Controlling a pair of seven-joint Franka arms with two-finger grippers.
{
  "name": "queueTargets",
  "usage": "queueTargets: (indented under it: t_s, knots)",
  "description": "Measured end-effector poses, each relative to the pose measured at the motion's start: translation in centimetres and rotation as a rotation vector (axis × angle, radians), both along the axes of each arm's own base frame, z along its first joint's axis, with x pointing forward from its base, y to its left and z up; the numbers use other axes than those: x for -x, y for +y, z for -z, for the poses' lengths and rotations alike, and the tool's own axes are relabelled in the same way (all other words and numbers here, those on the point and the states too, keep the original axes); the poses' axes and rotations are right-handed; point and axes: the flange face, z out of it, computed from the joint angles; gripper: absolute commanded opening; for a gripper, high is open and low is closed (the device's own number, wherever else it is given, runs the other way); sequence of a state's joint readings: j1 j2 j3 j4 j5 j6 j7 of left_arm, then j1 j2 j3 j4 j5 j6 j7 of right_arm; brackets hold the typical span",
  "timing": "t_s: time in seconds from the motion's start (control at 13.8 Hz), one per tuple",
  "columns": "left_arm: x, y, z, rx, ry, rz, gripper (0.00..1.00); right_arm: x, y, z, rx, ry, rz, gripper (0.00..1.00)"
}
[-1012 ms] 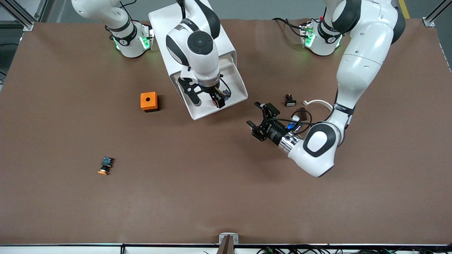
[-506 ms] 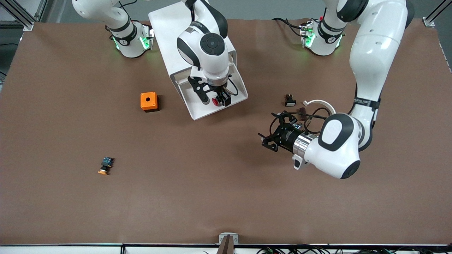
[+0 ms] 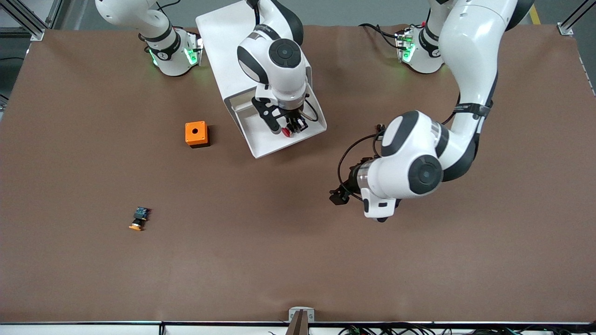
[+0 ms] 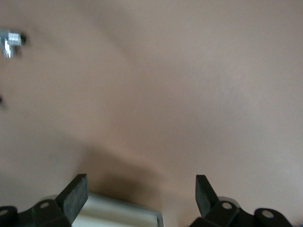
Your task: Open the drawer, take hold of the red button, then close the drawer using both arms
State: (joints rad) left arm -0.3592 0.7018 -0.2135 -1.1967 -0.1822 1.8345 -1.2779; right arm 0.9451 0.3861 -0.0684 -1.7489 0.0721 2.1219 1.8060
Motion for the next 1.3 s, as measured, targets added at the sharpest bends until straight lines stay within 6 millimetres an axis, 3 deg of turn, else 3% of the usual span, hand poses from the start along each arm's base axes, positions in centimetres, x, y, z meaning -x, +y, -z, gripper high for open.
queueTargets:
  t_s: [0.14, 0.29, 0.51, 0.65, 0.87, 1.3]
  knots:
    - [0.9, -1.5, 0.7, -0.056, -0.048, 0.051, 1.00, -1.0, -0.6, -1.1, 0.012, 0.018, -0.057, 0.00]
    - [1.5, -2.3, 1.2, -0.090, -0.066, 0.081, 1.00, -3.8, -2.6, -3.6, 0.023, 0.058, -0.169, 0.00]
    - [2.0, -2.8, 1.6, -0.127, -0.086, 0.112, 1.00, -10.2, -9.6, -6.7, -0.002, 0.079, -0.400, 0.00]
    - [2.9, -4.0, 2.0, -0.134, -0.087, 0.140, 1.00, -14.2, -15.4, -6.9, -0.022, 0.075, -0.512, 0.00]
    - [5.1, -6.7, 3.0, -0.179, -0.106, 0.215, 1.00, -18.8, -23.9, -5.0, -0.045, 0.048, -0.645, 0.01]
    - [8.5, -11.1, 4.8, -0.208, -0.143, 0.315, 1.00, -23.5, -39.6, 2.3, -0.042, -0.013, -0.791, 0.01]
